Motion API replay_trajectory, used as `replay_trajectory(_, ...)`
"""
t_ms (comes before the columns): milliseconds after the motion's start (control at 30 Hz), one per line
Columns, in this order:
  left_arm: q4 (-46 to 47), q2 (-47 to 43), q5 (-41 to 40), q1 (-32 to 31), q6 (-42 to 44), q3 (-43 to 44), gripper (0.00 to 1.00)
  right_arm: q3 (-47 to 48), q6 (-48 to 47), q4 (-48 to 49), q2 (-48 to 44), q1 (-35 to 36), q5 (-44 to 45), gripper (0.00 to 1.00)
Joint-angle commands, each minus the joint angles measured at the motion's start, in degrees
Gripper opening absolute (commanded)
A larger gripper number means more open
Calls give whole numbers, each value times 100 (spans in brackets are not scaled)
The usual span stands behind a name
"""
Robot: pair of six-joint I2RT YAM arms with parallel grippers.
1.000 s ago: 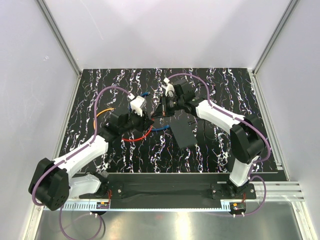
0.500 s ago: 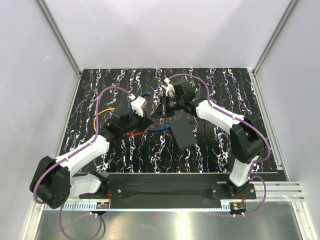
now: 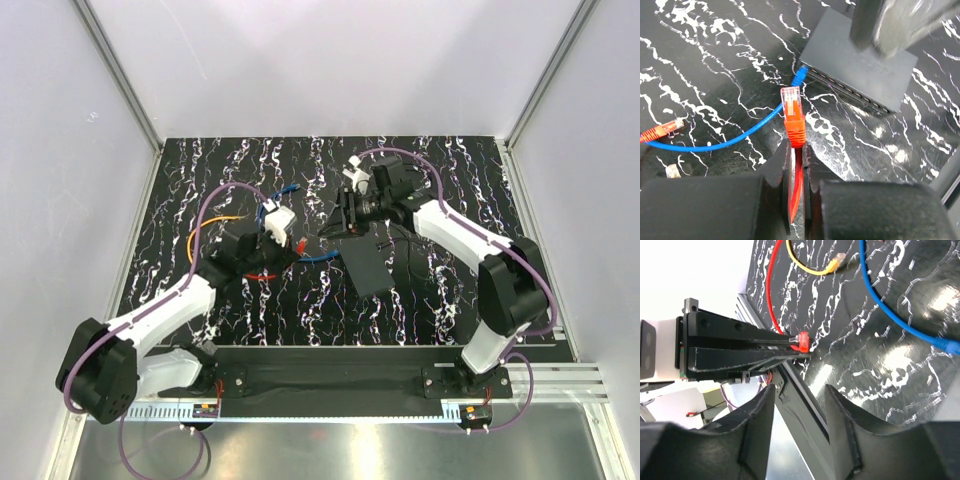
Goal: Insert the plug into the switch port
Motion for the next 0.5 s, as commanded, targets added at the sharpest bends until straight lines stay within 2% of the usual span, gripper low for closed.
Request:
replay_trajectory(0,155,-243,440,2,614,-59,0,-94,-343,-218,-450,-95,-317,49)
replay_trajectory(133,191,-225,669,-41,974,-77,0,160,-203,-262,-29,-86,-624,42)
replay_trajectory(233,112,-190,792,-120,1246,11,0,284,-80,-306,261,-78,-809,42)
replay_trajectory(367,59,-155,809,-226,1423,82,0,319,-27,-297,402,10,-914,48)
replay_trajectory(467,76,-146,809,-305,1493,64,0,337,-62,-324,490,107,-976,47)
